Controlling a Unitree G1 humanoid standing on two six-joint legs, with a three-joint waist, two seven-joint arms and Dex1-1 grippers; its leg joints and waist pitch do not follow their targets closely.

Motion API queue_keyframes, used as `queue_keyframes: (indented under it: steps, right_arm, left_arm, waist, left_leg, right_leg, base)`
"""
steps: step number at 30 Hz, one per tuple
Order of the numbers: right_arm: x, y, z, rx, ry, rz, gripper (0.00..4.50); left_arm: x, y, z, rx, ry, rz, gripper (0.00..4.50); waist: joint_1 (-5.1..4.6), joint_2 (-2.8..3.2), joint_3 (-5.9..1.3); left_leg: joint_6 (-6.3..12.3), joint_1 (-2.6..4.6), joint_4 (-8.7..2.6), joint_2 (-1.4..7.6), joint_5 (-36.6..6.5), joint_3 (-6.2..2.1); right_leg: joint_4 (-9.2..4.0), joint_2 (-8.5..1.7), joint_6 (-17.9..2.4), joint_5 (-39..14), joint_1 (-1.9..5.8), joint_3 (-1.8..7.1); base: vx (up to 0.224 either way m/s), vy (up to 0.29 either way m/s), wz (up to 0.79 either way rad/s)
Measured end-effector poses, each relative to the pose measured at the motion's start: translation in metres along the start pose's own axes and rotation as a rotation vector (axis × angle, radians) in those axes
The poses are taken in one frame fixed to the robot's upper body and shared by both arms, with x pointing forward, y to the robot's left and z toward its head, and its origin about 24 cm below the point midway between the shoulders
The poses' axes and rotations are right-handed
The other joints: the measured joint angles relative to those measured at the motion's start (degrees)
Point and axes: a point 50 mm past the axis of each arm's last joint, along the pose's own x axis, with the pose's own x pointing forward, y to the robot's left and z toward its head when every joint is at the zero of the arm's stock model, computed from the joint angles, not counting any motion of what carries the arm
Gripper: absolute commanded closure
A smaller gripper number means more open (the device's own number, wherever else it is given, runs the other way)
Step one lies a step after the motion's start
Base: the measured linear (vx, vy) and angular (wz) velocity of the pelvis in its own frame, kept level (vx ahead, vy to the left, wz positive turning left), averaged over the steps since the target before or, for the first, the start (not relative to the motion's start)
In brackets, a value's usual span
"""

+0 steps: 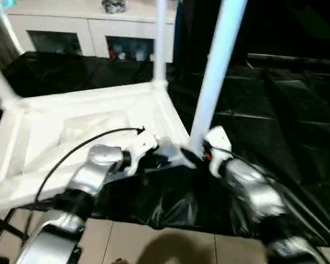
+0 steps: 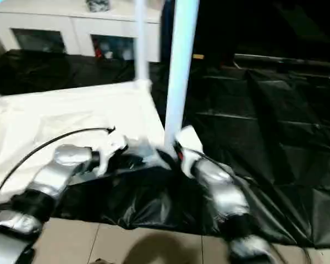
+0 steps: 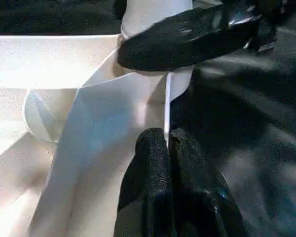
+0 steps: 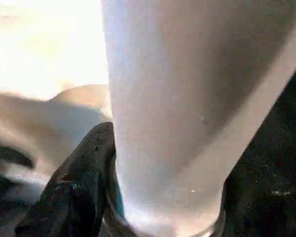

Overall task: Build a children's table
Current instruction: Rotate leg to tighten

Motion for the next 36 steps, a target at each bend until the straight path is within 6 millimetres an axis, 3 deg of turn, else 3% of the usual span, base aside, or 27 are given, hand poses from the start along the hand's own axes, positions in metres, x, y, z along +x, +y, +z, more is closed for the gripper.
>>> queue_keyframes:
  steps: [3,4,5,8,9,14,23,29,36]
  right_arm:
    - [0.005,0.003,0.002,0.013,-0.006,-0.042,1.83]
    - [0.005,0.002,0.002,0.018,-0.008,-0.043,1.27]
    - [0.005,0.002,0.002,0.027,-0.01,-0.041,1.13]
    - [0.005,0.003,0.002,0.04,-0.013,-0.027,1.07]
    - [0.005,0.003,0.002,0.042,-0.014,-0.021,0.77]
    - [0.003,0.002,0.003,0.021,-0.02,0.052,0.47]
    - [-0.026,-0.005,-0.002,-0.109,0.01,0.403,0.47]
    - [-0.043,-0.005,-0.002,-0.133,0.041,0.607,0.47]
    - [-0.051,-0.009,-0.001,-0.159,0.069,0.694,1.15]
  left_arm:
    - [0.002,0.0,0.001,-0.005,-0.002,0.019,4.5]
    - [0.002,0.0,0.001,-0.005,-0.002,0.02,4.5]
    - [0.002,0.0,0.002,-0.004,-0.002,0.02,4.5]
    - [0.002,0.0,0.002,-0.004,-0.003,0.013,4.5]
    - [0.001,0.0,0.001,-0.004,-0.002,0.012,4.5]
    - [-0.004,0.002,0.001,0.001,0.0,-0.014,4.5]
    - [-0.028,0.003,-0.009,0.041,0.009,-0.187,4.5]
    - [-0.039,0.001,-0.014,0.056,0.009,-0.304,4.5]
    - [-0.045,-0.001,-0.016,0.054,0.019,-0.369,4.5]
  waist:
    - [-0.03,0.07,-0.04]
    - [-0.03,0.07,-0.04]
    - [-0.02,0.08,-0.05]
    - [-0.04,0.09,-0.04]
    - [-0.04,0.11,-0.04]
    - [-0.1,0.17,0.0]
    - [-0.03,0.36,0.07]
    - [0.67,0.4,0.1]
    - [1.43,0.35,0.14]
  left_leg:
    - [0.0,-0.01,-0.08,-0.01,-0.01,0.0]
    - [0.0,-0.01,-0.1,0.0,-0.01,0.0]
    - [0.0,-0.01,-0.12,0.0,-0.01,0.0]
    - [0.0,-0.02,-0.12,0.0,0.0,0.0]
    - [0.0,-0.02,-0.11,0.0,-0.01,0.0]
    - [0.0,-0.06,-0.18,0.01,-0.01,0.0]
    - [0.01,-0.12,-0.21,0.03,-0.01,0.0]
    - [0.01,-0.14,-0.16,0.05,-0.01,0.0]
    - [0.01,-0.17,-0.17,0.05,-0.01,0.02]
  right_leg:
    - [-0.04,0.0,0.0,0.0,0.01,-0.01]
    - [-0.04,0.0,0.0,-0.01,0.0,-0.02]
    - [-0.04,0.0,0.01,-0.01,0.0,-0.03]
    - [-0.04,0.0,0.0,-0.01,-0.02,-0.02]
    - [-0.04,0.0,0.0,0.0,-0.01,-0.02]
    - [-0.06,0.02,0.0,-0.01,-0.08,-0.04]
    - [-0.08,0.04,-0.01,-0.02,-0.13,-0.07]
    - [-0.06,0.03,-0.02,-0.01,-0.12,-0.09]
    - [-0.09,0.02,-0.01,-0.02,-0.15,-0.09]
  base:
    - [0.0,0.0,0.0]
    - [0.0,0.0,0.0]
    - [0.0,0.0,0.0]
    - [0.0,0.0,0.0]
    - [0.0,0.0,0.0]
    - [0.0,0.0,0.0]
    - [0.0,0.0,0.0]
    - [0.0,0.0,0.0]
    - [0.0,0.0,0.0]
